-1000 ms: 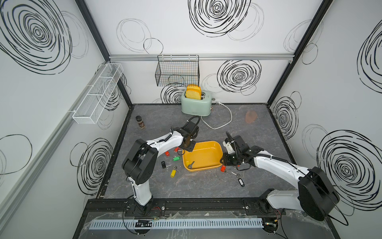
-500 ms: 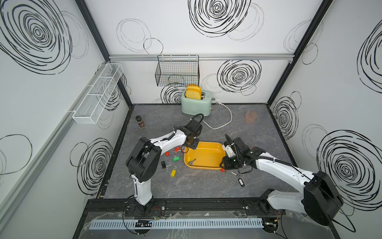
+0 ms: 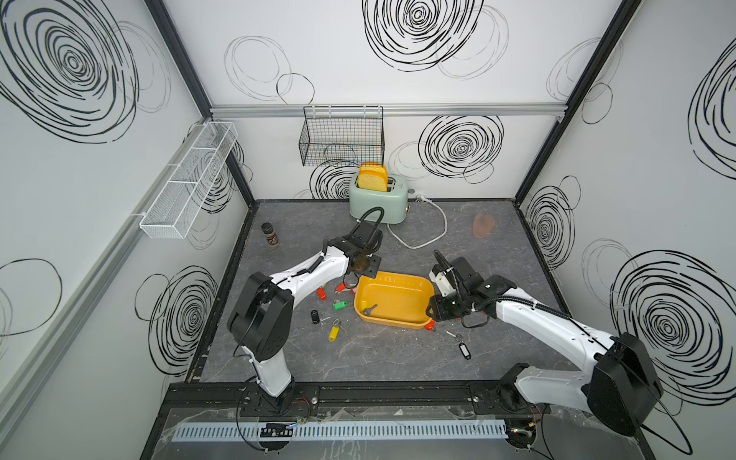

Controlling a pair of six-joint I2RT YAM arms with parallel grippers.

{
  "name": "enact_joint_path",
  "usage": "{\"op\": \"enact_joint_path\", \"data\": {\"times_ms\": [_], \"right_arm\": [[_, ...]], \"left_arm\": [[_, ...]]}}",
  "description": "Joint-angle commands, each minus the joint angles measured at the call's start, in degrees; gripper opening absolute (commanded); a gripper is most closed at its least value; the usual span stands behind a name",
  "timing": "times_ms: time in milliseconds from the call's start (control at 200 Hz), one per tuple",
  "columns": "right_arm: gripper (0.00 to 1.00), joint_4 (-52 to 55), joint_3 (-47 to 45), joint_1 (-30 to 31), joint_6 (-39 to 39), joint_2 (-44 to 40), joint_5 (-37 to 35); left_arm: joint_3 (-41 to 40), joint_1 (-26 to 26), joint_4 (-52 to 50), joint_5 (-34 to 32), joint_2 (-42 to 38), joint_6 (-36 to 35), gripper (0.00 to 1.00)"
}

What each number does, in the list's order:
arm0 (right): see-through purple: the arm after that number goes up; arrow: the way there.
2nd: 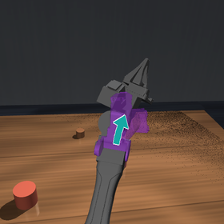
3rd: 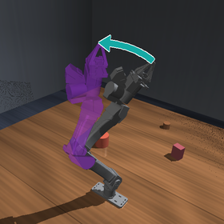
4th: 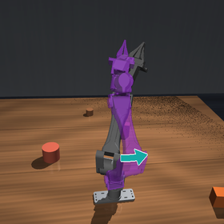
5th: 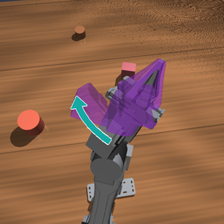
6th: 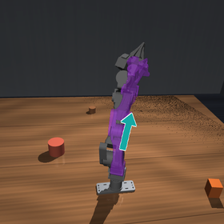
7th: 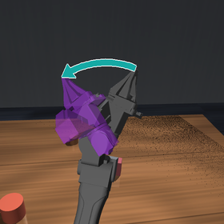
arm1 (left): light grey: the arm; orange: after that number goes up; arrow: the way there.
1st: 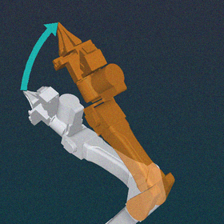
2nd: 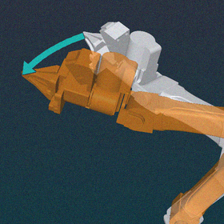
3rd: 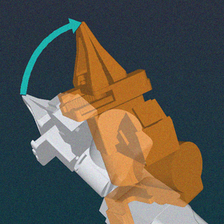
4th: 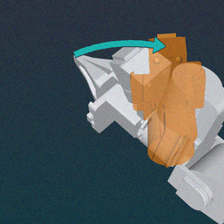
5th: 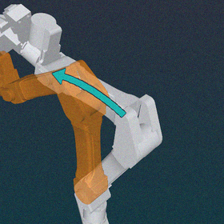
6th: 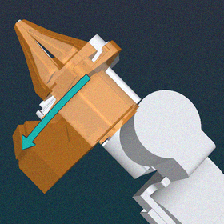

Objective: Take the keys out of the storage box
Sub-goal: Adjust the storage box at the center of the board.

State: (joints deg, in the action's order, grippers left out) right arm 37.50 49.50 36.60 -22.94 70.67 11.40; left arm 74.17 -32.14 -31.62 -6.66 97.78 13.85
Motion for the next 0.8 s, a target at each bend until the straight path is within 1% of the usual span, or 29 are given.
{"op": "enact_joint_path", "data": {"times_ms": [0, 95, 235, 320, 405, 420, 460, 600, 665, 760, 795], "right_arm": [[0.45, -0.3, 4.8, -0.1, 3.1, -0.8, 0.7], [0.45, -4.1, 6.9, 0.8, 4.1, 2.5, 4.1], [0.45, -11.1, 9.1, 3.9, 4.0, 10.0, 7.3], [0.45, -13.6, 11.2, 5.8, 4.2, 15.7, 9.0], [0.45, -15.4, 13.3, 7.4, 5.3, 21.3, 10.4], [0.45, -15.5, 13.9, 7.6, 5.5, 22.3, 10.5], [0.44, -15.6, 14.9, 8.1, 5.9, 24.9, 10.8], [0.44, -17.6, 17.1, 9.8, 6.9, 31.0, 11.8], [0.44, -17.7, 18.5, 10.8, 7.5, 33.5, 11.5], [0.44, -17.3, 20.3, 12.0, 8.4, 36.5, 11.1], [0.44, -17.2, 20.8, 12.3, 8.8, 37.4, 11.2]], "left_arm": [[-3.4, 1.1, -0.8, 0.1, -6.3, 2.7, 0.64], [-8.8, 2.4, -0.3, 0.8, -11.7, 5.2, 0.65], [-18.2, 4.5, 2.4, 4.4, -19.7, 8.9, 0.65], [-22.5, 5.9, 4.1, 6.0, -22.0, 10.2, 0.64], [-25.8, 6.6, 6.4, 8.9, -22.5, 10.3, 0.63], [-26.3, 6.7, 6.8, 9.3, -22.5, 11.7, 0.63], [-27.5, 6.7, 8.1, 10.6, -22.4, 12.4, 0.62], [-29.9, 6.7, 11.9, 14.0, -21.4, 14.0, 0.58], [-30.5, 6.5, 12.7, 14.9, -21.0, 14.5, 0.56], [-30.9, 6.2, 13.0, 15.4, -20.9, 14.5, 0.5], [-31.1, 6.2, 12.9, 15.6, -20.9, 14.5, 0.5]]}}
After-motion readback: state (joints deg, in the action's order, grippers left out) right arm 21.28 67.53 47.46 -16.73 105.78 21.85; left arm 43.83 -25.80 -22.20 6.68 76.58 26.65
